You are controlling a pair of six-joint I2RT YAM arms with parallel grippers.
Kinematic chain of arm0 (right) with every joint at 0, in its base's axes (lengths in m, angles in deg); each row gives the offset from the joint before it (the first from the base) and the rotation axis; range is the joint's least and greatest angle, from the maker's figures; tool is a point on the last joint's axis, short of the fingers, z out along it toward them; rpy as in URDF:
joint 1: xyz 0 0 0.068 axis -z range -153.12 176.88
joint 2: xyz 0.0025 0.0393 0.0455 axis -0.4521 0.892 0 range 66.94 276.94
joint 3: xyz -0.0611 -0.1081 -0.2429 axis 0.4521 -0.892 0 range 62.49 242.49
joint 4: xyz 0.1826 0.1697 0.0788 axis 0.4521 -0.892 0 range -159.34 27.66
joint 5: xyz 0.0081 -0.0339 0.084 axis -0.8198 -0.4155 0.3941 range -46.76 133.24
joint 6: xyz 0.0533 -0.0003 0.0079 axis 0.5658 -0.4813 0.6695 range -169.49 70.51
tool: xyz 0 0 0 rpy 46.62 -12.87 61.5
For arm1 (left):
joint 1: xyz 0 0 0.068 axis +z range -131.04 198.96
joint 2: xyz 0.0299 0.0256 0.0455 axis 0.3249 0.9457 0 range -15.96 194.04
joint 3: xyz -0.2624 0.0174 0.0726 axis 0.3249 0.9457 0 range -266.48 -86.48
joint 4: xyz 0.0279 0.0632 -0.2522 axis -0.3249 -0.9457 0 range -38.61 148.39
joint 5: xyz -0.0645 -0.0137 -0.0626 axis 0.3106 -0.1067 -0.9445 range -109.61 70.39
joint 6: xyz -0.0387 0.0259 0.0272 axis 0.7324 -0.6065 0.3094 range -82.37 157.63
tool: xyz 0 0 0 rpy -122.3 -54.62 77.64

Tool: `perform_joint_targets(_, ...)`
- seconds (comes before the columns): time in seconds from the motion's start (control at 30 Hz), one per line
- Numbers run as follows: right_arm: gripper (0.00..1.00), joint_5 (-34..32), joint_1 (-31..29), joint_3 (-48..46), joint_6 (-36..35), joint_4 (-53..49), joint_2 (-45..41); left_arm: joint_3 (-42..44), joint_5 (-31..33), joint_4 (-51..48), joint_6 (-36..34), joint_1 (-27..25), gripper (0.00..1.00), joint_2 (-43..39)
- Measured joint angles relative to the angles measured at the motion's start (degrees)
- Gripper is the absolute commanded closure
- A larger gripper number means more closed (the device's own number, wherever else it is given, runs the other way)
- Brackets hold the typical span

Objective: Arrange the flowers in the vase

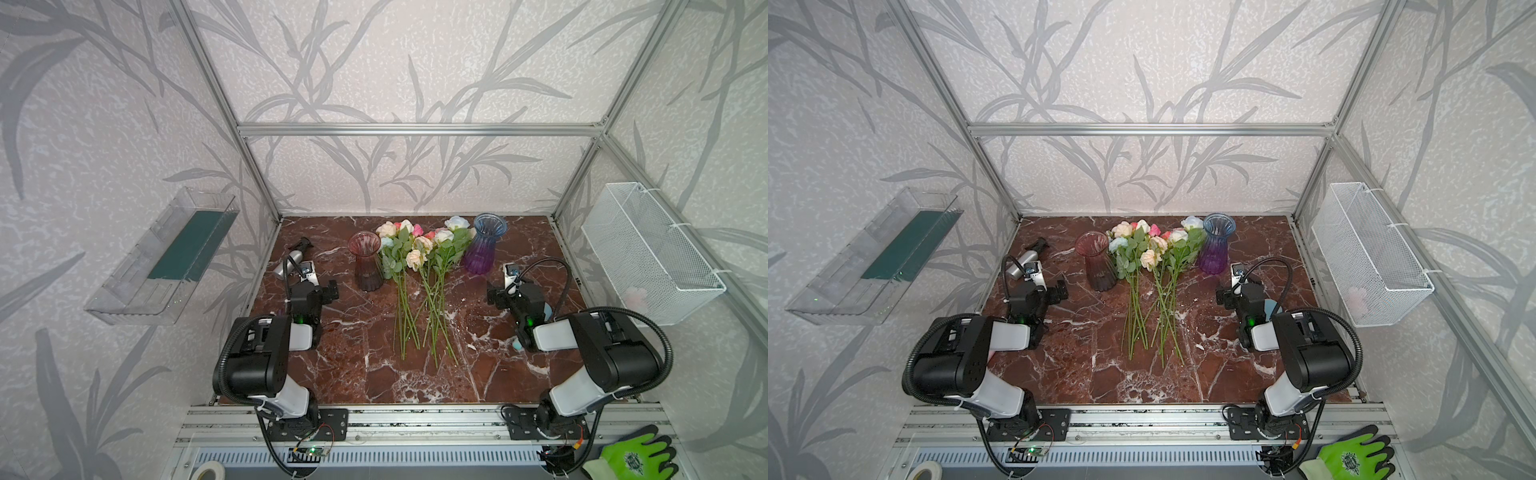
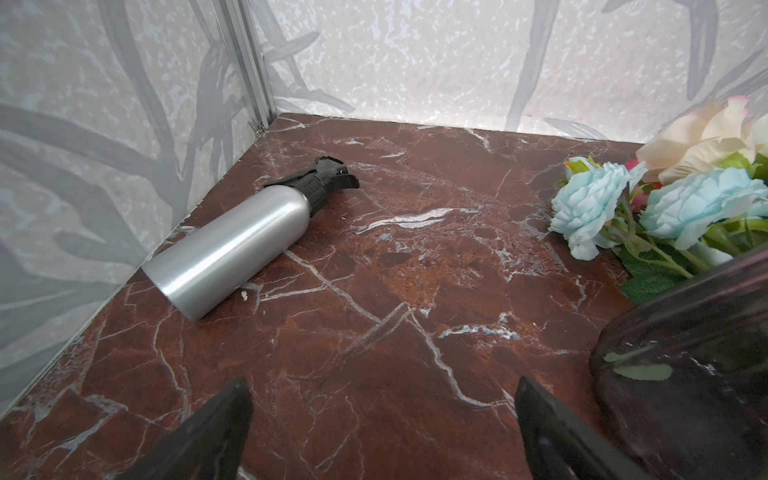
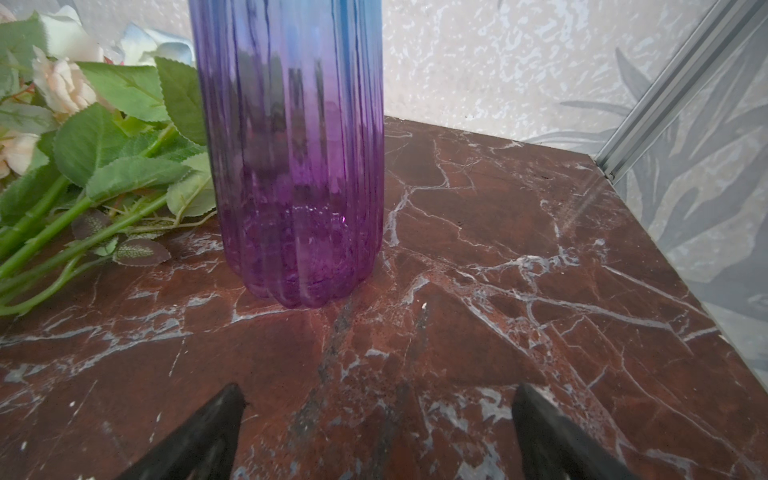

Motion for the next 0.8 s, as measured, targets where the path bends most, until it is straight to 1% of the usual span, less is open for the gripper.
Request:
perform_joint_targets(0.47, 0.01, 0.1, 0.0, 0.0, 0.0, 0.0, 0.0, 0.0, 1.1, 0.0, -0.3, -0.4, 0.01, 0.0)
perform_joint_targets(0.57, 0.01, -0.3, 0.0, 0.0, 0.0, 0.0, 0.0, 0.0, 2.6, -0.2, 0.0, -0.4, 0.01, -0.3)
perform_joint_targets(0.67, 0.01, -3.8, -0.7, 0.0, 0.2, -1.4, -1.9, 0.1, 3.2, -4.2, 0.0, -0.4, 0.01, -5.2)
perform_joint_targets(0.8, 0.01, -8.9, -2.2, 0.0, 0.1, -5.0, -9.4, -0.8, 5.2, -13.2, 0.3, -0.6, 0.01, -19.3)
